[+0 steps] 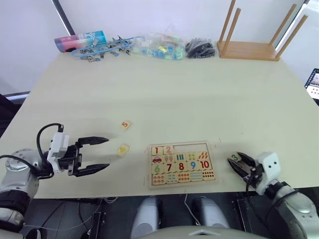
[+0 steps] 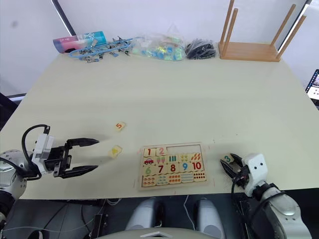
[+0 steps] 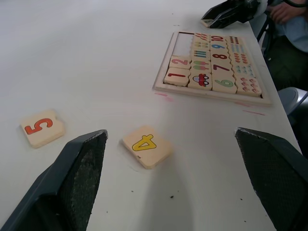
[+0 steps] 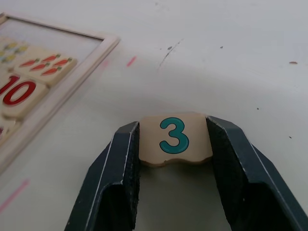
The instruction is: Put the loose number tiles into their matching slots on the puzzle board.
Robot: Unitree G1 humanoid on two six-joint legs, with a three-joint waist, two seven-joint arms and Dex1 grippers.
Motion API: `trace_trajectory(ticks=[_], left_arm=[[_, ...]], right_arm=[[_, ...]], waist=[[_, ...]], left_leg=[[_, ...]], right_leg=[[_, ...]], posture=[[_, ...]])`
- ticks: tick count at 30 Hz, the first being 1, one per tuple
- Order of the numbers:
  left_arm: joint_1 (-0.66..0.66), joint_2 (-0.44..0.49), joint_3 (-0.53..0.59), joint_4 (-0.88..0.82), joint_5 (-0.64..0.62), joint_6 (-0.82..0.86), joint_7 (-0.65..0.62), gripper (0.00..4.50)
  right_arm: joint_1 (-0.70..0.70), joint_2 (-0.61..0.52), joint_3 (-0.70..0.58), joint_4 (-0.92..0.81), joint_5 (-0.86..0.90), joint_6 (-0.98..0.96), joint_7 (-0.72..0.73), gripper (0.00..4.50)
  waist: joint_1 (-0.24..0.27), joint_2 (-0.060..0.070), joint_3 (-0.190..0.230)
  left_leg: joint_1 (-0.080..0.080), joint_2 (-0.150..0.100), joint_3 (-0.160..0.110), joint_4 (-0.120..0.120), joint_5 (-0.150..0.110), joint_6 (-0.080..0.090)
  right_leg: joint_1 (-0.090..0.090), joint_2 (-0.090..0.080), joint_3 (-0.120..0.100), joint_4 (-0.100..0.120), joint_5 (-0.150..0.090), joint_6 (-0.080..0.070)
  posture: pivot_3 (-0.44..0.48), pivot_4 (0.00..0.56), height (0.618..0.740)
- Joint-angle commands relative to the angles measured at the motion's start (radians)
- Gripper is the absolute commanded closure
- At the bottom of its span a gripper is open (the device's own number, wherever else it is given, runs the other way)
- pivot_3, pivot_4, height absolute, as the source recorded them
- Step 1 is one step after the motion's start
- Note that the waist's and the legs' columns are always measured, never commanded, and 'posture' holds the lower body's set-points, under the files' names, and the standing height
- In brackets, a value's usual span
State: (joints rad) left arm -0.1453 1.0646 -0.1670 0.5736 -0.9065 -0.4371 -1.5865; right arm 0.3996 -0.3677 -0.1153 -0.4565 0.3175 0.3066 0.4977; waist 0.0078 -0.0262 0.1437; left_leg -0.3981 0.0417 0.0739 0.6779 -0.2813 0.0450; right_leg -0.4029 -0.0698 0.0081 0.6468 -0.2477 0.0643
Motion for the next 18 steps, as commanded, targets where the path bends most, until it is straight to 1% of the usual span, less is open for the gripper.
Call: trace_trajectory(ticks=[1,4,6,9,11,12,13,15,16,18], left_arm=[[0.008,0.026,0.010,-0.031,-0.020,0.010,-0.028,0.00],[0.018,0.029,0.021,-0.051,-0.027,0.025,-0.028,0.00],[0.023,0.030,0.030,-0.059,-0.030,0.031,-0.028,0.00],[0.033,0.036,0.037,-0.057,-0.031,0.028,-0.028,0.00],[0.037,0.042,0.039,-0.055,-0.031,0.027,-0.028,0.00],[0.039,0.044,0.040,-0.055,-0.032,0.027,-0.028,0.00],[0.040,0.044,0.042,-0.058,-0.031,0.028,-0.028,0.00],[0.042,0.042,0.044,-0.063,-0.030,0.029,-0.028,0.00],[0.043,0.041,0.044,-0.063,-0.029,0.028,-0.028,0.00],[0.044,0.039,0.044,-0.062,-0.028,0.028,-0.028,0.00]], right_arm=[[-0.008,0.057,0.014,-0.076,-0.005,0.113,-0.131,3.02],[-0.013,0.120,0.003,-0.118,0.001,0.200,-0.233,3.02],[-0.014,0.151,0.015,-0.153,0.020,0.230,-0.258,3.02],[-0.013,0.177,0.066,-0.168,-0.009,0.246,-0.289,3.02],[-0.009,0.179,0.071,-0.158,-0.033,0.229,-0.305,2.00],[-0.006,0.174,0.070,-0.153,-0.043,0.216,-0.307,1.72],[-0.003,0.168,0.066,-0.151,-0.048,0.204,-0.301,1.21],[0.005,0.165,0.045,-0.155,-0.033,0.183,-0.284,0.51],[0.008,0.163,0.028,-0.161,-0.016,0.178,-0.272,0.05],[0.010,0.151,0.002,-0.176,0.005,0.169,-0.252,0.05]], waist=[[0.001,0.000,0.000],[0.002,-0.001,0.000],[0.002,-0.002,-0.001],[0.002,-0.002,-0.001],[0.002,-0.003,-0.002],[0.002,-0.003,-0.002],[0.003,-0.003,-0.002],[0.006,-0.003,-0.002],[0.007,-0.003,-0.002],[0.007,-0.003,-0.002]], left_leg=[[0.000,0.000,0.000,0.000,0.000,0.000],[0.000,0.000,0.000,0.000,0.000,0.000],[0.000,0.000,0.000,0.000,0.000,0.000],[0.000,0.000,0.000,0.000,0.000,0.000],[0.000,0.000,-0.001,0.000,0.000,0.000],[0.000,0.000,-0.001,0.000,0.000,0.000],[0.000,0.000,-0.001,0.000,0.000,0.000],[-0.001,0.000,-0.001,0.000,0.000,0.000],[-0.001,0.000,-0.001,0.000,0.000,0.000],[-0.001,0.000,-0.001,0.000,0.000,0.000]], right_leg=[[0.000,0.000,0.000,0.000,0.000,0.000],[0.000,-0.001,0.000,0.000,-0.002,-0.003],[0.000,-0.001,0.000,0.000,-0.002,-0.003],[0.000,-0.001,0.000,0.000,-0.002,-0.003],[0.000,0.000,-0.001,0.000,-0.002,-0.004],[0.000,0.000,-0.001,0.000,-0.002,-0.004],[0.000,0.000,-0.001,0.000,-0.002,-0.004],[0.000,0.000,-0.001,0.000,-0.002,-0.004],[0.000,-0.001,-0.001,0.000,-0.002,-0.004],[0.000,-0.001,-0.001,0.000,-0.002,-0.004]], posture=[[0.000,0.150,0.737],[0.000,0.150,0.737],[0.000,0.150,0.737],[0.000,0.150,0.737],[0.000,0.150,0.737],[0.000,0.150,0.737],[0.000,0.150,0.737],[0.000,0.150,0.737],[0.000,0.150,0.737],[0.000,0.150,0.737]])
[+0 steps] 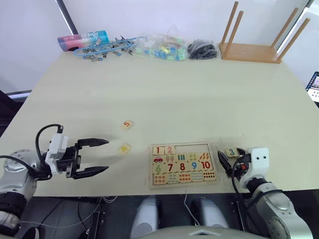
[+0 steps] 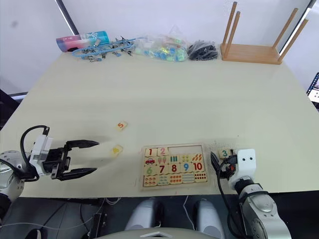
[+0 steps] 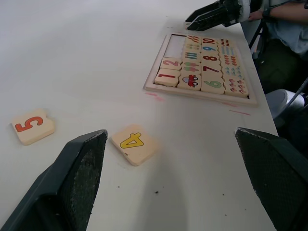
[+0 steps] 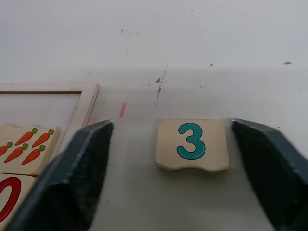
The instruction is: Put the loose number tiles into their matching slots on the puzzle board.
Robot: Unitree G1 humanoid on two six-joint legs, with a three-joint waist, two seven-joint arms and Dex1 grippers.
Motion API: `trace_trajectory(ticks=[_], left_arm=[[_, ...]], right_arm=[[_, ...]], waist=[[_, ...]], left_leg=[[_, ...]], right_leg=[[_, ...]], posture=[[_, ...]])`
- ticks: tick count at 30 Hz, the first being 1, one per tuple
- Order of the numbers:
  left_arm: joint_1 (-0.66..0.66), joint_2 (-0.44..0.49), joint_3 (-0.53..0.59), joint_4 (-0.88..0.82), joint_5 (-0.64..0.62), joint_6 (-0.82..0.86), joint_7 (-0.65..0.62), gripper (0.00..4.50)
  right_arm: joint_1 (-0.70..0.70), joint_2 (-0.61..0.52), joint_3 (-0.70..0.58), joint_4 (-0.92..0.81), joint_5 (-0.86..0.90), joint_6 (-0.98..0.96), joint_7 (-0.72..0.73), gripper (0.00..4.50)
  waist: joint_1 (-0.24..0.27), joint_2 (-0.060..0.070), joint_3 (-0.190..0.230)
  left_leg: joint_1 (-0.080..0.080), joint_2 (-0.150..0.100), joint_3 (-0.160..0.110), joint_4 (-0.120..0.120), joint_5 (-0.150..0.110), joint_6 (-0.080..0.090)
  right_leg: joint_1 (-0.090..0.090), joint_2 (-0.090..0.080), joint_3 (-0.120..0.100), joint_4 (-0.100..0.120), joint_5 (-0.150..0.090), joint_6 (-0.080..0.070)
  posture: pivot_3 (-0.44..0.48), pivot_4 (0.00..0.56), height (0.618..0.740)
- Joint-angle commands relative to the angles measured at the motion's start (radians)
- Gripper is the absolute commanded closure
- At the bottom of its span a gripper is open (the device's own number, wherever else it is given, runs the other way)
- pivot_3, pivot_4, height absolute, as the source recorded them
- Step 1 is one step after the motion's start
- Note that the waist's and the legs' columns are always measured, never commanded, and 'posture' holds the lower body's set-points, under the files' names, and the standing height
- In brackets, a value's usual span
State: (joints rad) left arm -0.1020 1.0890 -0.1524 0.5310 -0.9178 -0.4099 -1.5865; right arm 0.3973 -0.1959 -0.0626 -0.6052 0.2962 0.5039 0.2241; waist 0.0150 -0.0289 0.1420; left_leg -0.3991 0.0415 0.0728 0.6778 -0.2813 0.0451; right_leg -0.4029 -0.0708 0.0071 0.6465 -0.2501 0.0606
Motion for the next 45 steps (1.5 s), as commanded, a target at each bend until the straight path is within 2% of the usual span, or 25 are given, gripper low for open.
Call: trace_trajectory(ticks=[1,5,10,16,24,32,45], left_arm=[[0.000,0.014,0.030,-0.018,-0.017,0.000,-0.028,0.00],[-0.004,0.008,0.035,-0.010,-0.020,-0.003,-0.028,0.00],[0.009,0.004,0.043,-0.012,-0.032,-0.011,-0.028,0.00],[0.057,0.027,0.055,-0.061,-0.072,-0.012,-0.028,0.00],[0.109,0.093,0.056,-0.117,-0.160,-0.047,-0.028,0.00],[0.103,0.130,0.004,-0.141,-0.190,-0.086,-0.028,0.00],[0.071,0.140,-0.054,-0.148,-0.201,-0.101,-0.028,0.00]], right_arm=[[0.016,-0.040,-0.060,-0.037,0.032,-0.043,0.049,0.05],[0.014,-0.126,-0.135,-0.051,0.126,-0.082,0.191,0.05],[-0.015,-0.300,-0.196,0.045,0.226,-0.108,0.441,0.05],[-0.144,-0.526,-0.175,0.273,0.217,-0.233,0.789,0.05],[-0.340,-0.681,-0.071,0.559,0.129,-0.387,1.082,0.05],[-0.539,-0.693,0.041,0.770,0.010,-0.506,1.165,0.05],[-0.679,-0.635,0.134,0.924,-0.070,-0.646,1.208,0.05]], waist=[[-0.001,0.000,0.000],[-0.003,-0.001,-0.001],[-0.005,-0.001,-0.001],[-0.004,0.000,0.000],[-0.002,0.003,0.002],[-0.002,0.007,0.005],[-0.003,0.009,0.006]], left_leg=[[0.000,0.000,0.000,0.000,0.000,0.000],[0.000,0.000,0.001,0.000,0.000,0.000],[0.000,0.000,0.001,0.000,0.000,0.000],[0.001,-0.001,0.001,0.000,0.000,0.000],[0.000,-0.001,0.001,0.000,0.000,0.000],[0.000,-0.001,0.003,0.001,0.000,0.000],[0.000,-0.001,0.008,0.001,0.000,0.000]], right_leg=[[0.000,0.000,0.000,0.000,0.000,0.000],[0.000,0.000,0.000,0.000,0.000,0.000],[0.000,0.001,0.000,0.000,0.000,0.000],[0.000,0.000,0.001,0.000,0.000,0.000],[0.000,0.000,0.001,-0.001,0.002,0.004],[0.000,0.001,0.001,-0.001,0.002,0.004],[0.000,0.001,0.001,-0.001,0.002,0.004]], posture=[[0.000,0.150,0.737],[0.000,0.150,0.737],[0.000,0.150,0.737],[0.000,0.150,0.737],[0.000,0.150,0.737],[0.000,0.150,0.737],[0.000,0.150,0.737]])
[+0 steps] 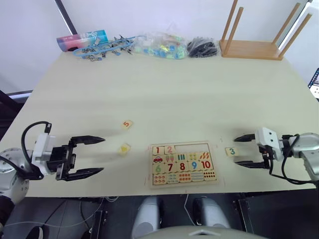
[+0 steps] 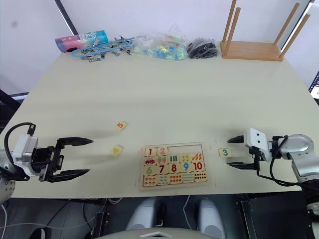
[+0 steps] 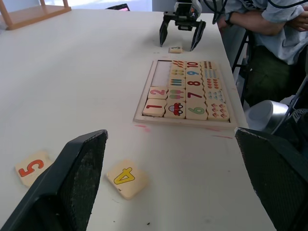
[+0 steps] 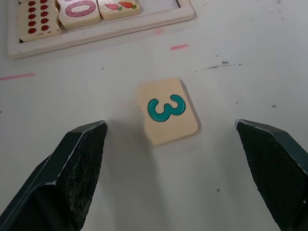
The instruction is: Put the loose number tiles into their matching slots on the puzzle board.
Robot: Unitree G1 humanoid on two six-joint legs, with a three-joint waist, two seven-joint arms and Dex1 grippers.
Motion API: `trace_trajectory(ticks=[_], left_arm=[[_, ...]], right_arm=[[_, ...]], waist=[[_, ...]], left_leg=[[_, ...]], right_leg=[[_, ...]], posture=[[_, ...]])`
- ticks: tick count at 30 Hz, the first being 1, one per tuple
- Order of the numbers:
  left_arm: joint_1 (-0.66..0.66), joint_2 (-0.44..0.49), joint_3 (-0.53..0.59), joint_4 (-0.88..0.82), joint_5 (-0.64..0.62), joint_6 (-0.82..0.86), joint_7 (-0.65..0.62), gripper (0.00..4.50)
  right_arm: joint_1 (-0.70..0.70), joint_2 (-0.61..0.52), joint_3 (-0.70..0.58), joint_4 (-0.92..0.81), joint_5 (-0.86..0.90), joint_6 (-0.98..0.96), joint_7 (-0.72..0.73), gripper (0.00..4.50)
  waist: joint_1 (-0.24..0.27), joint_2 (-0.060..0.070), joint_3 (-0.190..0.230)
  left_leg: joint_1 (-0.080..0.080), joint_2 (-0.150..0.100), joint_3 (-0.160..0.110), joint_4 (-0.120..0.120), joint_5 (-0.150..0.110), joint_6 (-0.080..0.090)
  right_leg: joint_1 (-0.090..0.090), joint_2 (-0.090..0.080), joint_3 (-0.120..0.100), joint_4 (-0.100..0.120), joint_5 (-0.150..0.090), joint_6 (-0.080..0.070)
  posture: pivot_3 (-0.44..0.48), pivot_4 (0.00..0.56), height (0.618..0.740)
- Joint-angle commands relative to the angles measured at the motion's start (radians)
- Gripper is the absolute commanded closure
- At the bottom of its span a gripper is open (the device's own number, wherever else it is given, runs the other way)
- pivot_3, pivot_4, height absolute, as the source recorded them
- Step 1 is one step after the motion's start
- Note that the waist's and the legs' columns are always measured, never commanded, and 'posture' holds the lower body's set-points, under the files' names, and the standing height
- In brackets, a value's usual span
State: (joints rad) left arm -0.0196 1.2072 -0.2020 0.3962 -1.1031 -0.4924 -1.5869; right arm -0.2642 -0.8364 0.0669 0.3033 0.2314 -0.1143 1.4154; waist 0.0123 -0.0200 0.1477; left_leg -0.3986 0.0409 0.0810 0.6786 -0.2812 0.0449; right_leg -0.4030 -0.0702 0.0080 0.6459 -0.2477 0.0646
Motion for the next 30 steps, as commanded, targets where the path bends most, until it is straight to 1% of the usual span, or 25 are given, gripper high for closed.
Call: trace_trajectory(ticks=[1,5,7,8,9,11,12,13,14,16,20,24,26,30], left_arm=[[-0.014,0.022,-0.008,-0.012,-0.016,-0.019,-0.028,0.00],[-0.022,0.022,-0.017,-0.007,-0.013,-0.024,-0.028,0.00],[-0.023,0.022,-0.022,-0.004,-0.009,-0.028,-0.028,0.00],[-0.023,0.021,-0.023,-0.004,-0.008,-0.030,-0.028,0.00],[-0.024,0.020,-0.024,-0.002,-0.006,-0.033,-0.028,0.00],[-0.024,0.019,-0.023,0.001,-0.006,-0.037,-0.028,0.00],[-0.025,0.018,-0.023,0.002,-0.005,-0.039,-0.028,0.00],[-0.025,0.017,-0.023,0.003,-0.006,-0.040,-0.028,0.00],[-0.024,0.018,-0.023,0.003,-0.006,-0.041,-0.028,0.00],[-0.023,0.018,-0.024,0.004,-0.006,-0.042,-0.028,0.00],[-0.018,0.013,-0.028,0.001,-0.004,-0.042,-0.028,0.00],[-0.016,0.009,-0.025,0.005,-0.006,-0.042,-0.028,0.00],[-0.015,0.008,-0.024,0.009,-0.006,-0.042,-0.028,0.00],[-0.010,0.001,-0.014,0.020,-0.005,-0.042,-0.028,0.00]], right_arm=[[-0.021,0.007,0.009,0.022,-0.007,-0.034,0.022,0.05],[-0.027,0.012,0.019,0.031,-0.009,-0.037,0.044,0.05],[-0.037,0.011,0.029,0.048,-0.023,-0.057,0.060,0.55],[-0.040,0.010,0.032,0.053,-0.025,-0.064,0.067,0.60],[-0.043,0.011,0.032,0.058,-0.023,-0.063,0.071,1.20],[-0.047,0.011,0.031,0.063,-0.022,-0.068,0.075,1.69],[-0.049,0.011,0.031,0.065,-0.022,-0.069,0.076,2.18],[-0.050,0.011,0.030,0.067,-0.022,-0.072,0.076,2.31],[-0.051,0.010,0.029,0.064,-0.020,-0.070,0.077,2.86],[-0.051,0.009,0.025,0.058,-0.014,-0.067,0.080,3.61],[-0.042,0.004,0.007,0.017,0.017,-0.062,0.089,3.61],[-0.033,-0.012,-0.009,-0.084,0.042,-0.001,0.067,3.61],[-0.035,-0.017,-0.013,-0.142,0.045,0.050,0.042,3.61],[-0.081,0.003,0.017,-0.323,0.009,0.195,-0.084,3.61]], waist=[[0.000,0.000,0.000],[0.000,0.000,0.000],[0.000,0.000,0.000],[0.000,0.000,0.000],[0.000,0.000,0.000],[0.000,0.000,0.000],[0.000,0.000,0.000],[0.001,0.000,0.000],[0.001,0.000,0.000],[0.001,0.000,0.000],[0.001,0.000,0.000],[0.000,0.002,0.001],[0.000,0.002,0.001],[-0.001,0.002,0.001]], left_leg=[[0.000,0.000,0.000,0.000,0.000,0.000],[0.000,0.000,0.000,0.000,0.000,0.000],[0.000,0.000,0.000,0.000,0.000,0.000],[0.000,0.000,0.000,0.000,0.000,0.000],[0.000,0.000,0.000,0.000,0.000,0.000],[0.000,0.000,0.000,0.000,0.000,0.000],[0.000,0.000,0.000,0.000,0.000,0.000],[0.000,0.000,0.000,0.000,0.000,0.000],[0.000,0.000,0.000,0.000,0.000,0.000],[0.000,0.000,0.000,0.001,0.000,0.000],[0.000,0.000,0.000,0.001,0.000,0.000],[0.000,0.000,0.000,0.001,0.000,0.000],[0.000,0.000,0.000,0.001,0.000,0.000],[0.000,0.000,0.000,0.001,0.000,0.000]], right_leg=[[0.000,0.000,0.000,0.000,0.000,0.000],[0.000,0.000,0.000,0.000,0.000,0.000],[0.000,0.000,0.000,0.000,0.000,0.000],[0.000,0.000,0.000,0.000,0.000,0.000],[0.000,0.000,0.000,0.000,0.000,0.000],[0.000,0.000,0.000,0.000,0.000,0.000],[0.000,0.000,0.000,0.000,0.000,0.000],[0.000,0.000,0.000,0.000,0.000,0.000],[0.000,0.000,0.000,0.000,0.000,0.000],[0.000,0.000,0.000,0.000,0.000,0.000],[0.000,0.000,0.000,0.000,0.000,0.000],[0.000,0.000,0.000,0.000,0.000,0.000],[0.000,0.000,0.000,0.000,0.000,0.000],[0.000,0.000,0.000,0.000,0.000,0.000]], posture=[[0.000,0.150,0.737],[0.000,0.150,0.737],[0.000,0.150,0.737],[0.000,0.150,0.737],[0.000,0.150,0.737],[0.000,0.150,0.737],[0.000,0.150,0.737],[0.000,0.150,0.737],[0.000,0.150,0.737],[0.000,0.150,0.737],[0.000,0.150,0.737],[0.000,0.150,0.737],[0.000,0.150,0.737],[0.000,0.150,0.737]])
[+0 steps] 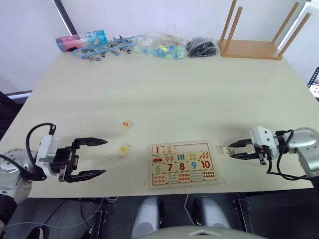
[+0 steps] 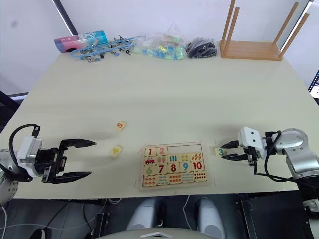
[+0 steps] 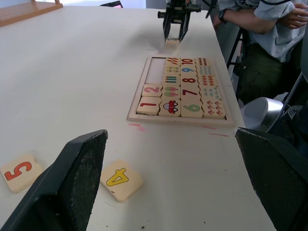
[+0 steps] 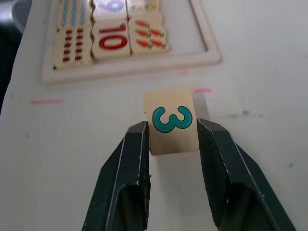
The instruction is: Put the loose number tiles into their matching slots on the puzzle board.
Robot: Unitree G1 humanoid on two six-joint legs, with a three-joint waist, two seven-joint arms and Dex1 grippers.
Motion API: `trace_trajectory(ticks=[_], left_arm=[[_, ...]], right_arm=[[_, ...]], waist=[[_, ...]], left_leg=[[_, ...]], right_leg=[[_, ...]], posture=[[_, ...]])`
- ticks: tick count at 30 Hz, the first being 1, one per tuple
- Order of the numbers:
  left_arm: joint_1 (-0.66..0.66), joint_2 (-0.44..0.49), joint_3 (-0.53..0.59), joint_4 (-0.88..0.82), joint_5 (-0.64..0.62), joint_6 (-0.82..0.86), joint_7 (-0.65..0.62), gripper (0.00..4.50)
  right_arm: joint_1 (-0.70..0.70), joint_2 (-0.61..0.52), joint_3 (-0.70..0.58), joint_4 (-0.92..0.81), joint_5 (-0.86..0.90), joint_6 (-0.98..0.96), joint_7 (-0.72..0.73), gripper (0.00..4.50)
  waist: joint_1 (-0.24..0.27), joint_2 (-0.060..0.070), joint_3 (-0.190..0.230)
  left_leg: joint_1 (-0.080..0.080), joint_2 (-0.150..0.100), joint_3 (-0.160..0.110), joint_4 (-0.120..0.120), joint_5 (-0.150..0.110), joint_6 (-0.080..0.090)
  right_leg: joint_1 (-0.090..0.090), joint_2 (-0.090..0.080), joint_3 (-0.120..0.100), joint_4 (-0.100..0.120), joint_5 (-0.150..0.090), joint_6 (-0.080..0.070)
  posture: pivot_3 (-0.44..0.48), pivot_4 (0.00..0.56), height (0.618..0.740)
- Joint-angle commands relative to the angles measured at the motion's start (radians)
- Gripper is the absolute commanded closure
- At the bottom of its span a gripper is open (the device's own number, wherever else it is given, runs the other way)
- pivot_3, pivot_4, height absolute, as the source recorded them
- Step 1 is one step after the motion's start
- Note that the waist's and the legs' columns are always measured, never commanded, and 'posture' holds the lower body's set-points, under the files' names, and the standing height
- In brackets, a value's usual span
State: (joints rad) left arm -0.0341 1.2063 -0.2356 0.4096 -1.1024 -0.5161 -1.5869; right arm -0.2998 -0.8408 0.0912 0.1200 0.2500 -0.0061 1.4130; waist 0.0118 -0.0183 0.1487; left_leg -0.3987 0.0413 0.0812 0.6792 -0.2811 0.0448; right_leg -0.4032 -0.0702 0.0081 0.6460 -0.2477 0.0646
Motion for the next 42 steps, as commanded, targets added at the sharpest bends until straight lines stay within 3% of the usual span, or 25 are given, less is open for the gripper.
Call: trace_trajectory(ticks=[1,9,23,42], left_arm=[[0.006,0.001,0.022,0.007,-0.006,-0.019,-0.028,0.00],[0.047,0.002,0.054,-0.004,-0.014,-0.018,-0.028,0.00],[0.100,-0.019,0.120,-0.087,0.007,0.000,-0.028,0.00],[0.119,-0.024,0.125,-0.021,0.003,-0.025,-0.028,0.00]], right_arm=[[-0.051,0.013,0.003,-0.178,-0.020,0.112,-0.106,3.61],[-0.145,0.046,0.145,-0.448,-0.091,0.430,-0.225,3.61],[-0.424,0.153,0.420,-0.621,-0.137,0.984,-0.343,3.61],[-0.539,0.200,0.630,-0.590,-0.163,1.079,-0.440,3.61]], waist=[[-0.003,0.000,0.000],[0.001,0.000,0.000],[-0.002,-0.001,0.000],[-0.015,-0.001,0.000]], left_leg=[[0.000,0.000,0.000,0.000,0.000,0.000],[-0.002,0.000,0.000,0.001,0.000,0.000],[-0.003,0.000,-0.002,0.001,0.000,0.000],[-0.005,0.000,-0.006,0.001,0.000,0.000]], right_leg=[[0.000,0.000,0.000,0.000,0.000,0.000],[-0.001,-0.001,0.000,-0.001,0.000,0.000],[-0.003,-0.001,-0.001,0.000,-0.002,-0.004],[-0.004,-0.001,-0.002,0.000,-0.002,-0.004]], posture=[[0.000,0.150,0.737],[0.000,0.150,0.737],[0.000,0.150,0.737],[0.000,0.150,0.737]])
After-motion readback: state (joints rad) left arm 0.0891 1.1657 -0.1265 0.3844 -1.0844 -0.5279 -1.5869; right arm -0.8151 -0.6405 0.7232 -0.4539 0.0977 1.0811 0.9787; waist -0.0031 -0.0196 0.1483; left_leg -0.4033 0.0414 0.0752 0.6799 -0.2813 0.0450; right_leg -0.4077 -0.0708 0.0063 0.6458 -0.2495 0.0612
